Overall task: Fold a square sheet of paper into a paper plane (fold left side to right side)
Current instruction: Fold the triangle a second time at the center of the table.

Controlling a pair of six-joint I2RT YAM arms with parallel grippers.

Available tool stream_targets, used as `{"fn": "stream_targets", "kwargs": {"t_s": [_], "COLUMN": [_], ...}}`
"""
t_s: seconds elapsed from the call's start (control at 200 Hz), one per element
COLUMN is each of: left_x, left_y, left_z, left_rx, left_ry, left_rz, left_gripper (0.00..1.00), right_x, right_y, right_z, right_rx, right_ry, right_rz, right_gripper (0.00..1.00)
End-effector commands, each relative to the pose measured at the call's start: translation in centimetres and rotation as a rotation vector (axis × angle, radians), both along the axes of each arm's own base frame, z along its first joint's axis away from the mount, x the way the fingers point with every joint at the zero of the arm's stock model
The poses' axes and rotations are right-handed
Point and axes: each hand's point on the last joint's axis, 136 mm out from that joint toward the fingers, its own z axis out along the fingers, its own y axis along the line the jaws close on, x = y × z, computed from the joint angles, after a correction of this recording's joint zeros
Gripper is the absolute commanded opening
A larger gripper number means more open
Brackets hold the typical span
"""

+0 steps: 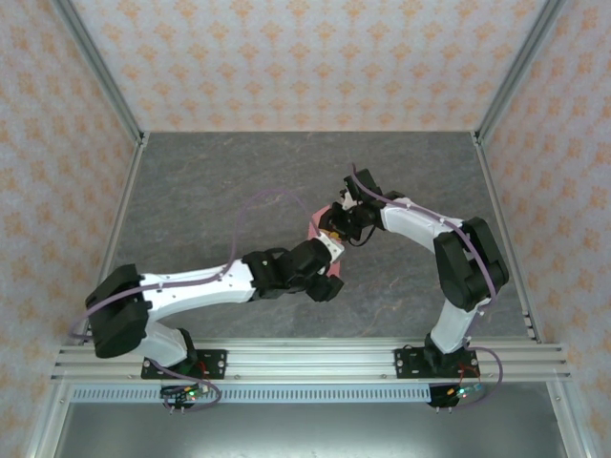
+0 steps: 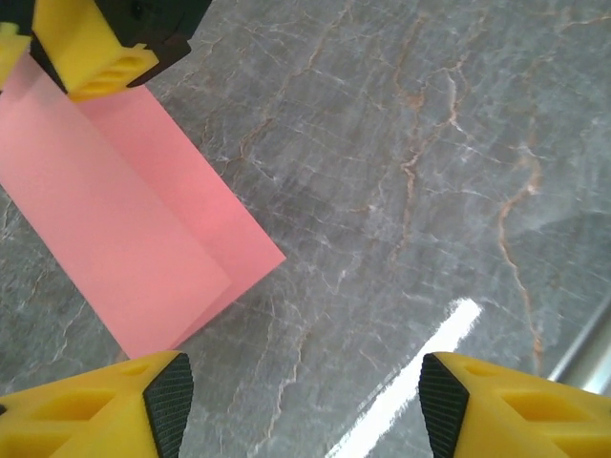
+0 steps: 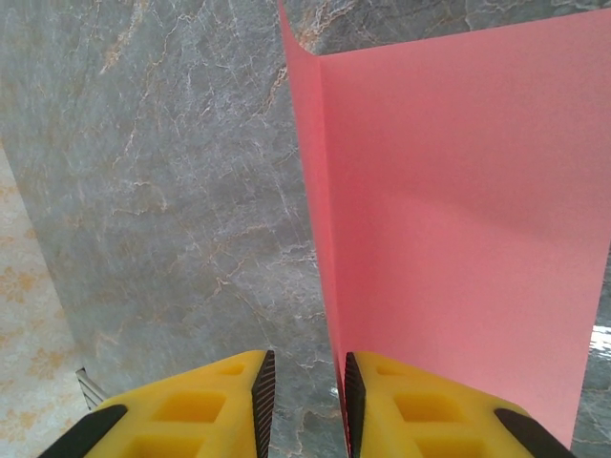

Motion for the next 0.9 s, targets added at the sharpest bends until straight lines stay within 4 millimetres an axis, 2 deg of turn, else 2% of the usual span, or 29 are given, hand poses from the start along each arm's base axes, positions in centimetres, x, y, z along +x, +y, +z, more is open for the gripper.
{"fn": "stream_targets", "kwargs": {"t_s": [0.0,0.235,0.51,0.58,0.776,0.896], "left_x": [1.4,3.1,4.6,4.8,5.0,5.0], "left_y": [-0.2,-1.0,0.2,0.4,0.6,0.7], "left_z": [-0.2,-2.6,-4.0,-3.9,-3.8,-3.8], "left_rx": [0.064,0.164,0.268,0.277,0.283,0.280], "left_ry": [-0.040,-0.046,-0.081,-0.092,-0.103,-0.105], "left_rz": [0.031,0.069,0.153,0.168,0.176,0.180], "left_gripper": [0.68,0.69,0.61,0.57,0.30,0.17], "right_x": [0.2,0.1,0.0,0.0,-0.1,-0.1], "right_y": [-0.1,-0.2,-0.2,-0.2,-0.4,-0.6], "right_z": [0.1,-0.2,-0.5,-0.6,-0.7,-0.6], "right_rx": [0.007,0.004,-0.001,-0.002,-0.012,-0.032], "right_ry": [0.000,0.009,0.014,0.019,0.017,0.008], "right_rz": [-0.016,-0.021,-0.016,-0.016,-0.011,-0.007], "right_gripper": [0.29,0.29,0.29,0.29,0.29,0.29]}}
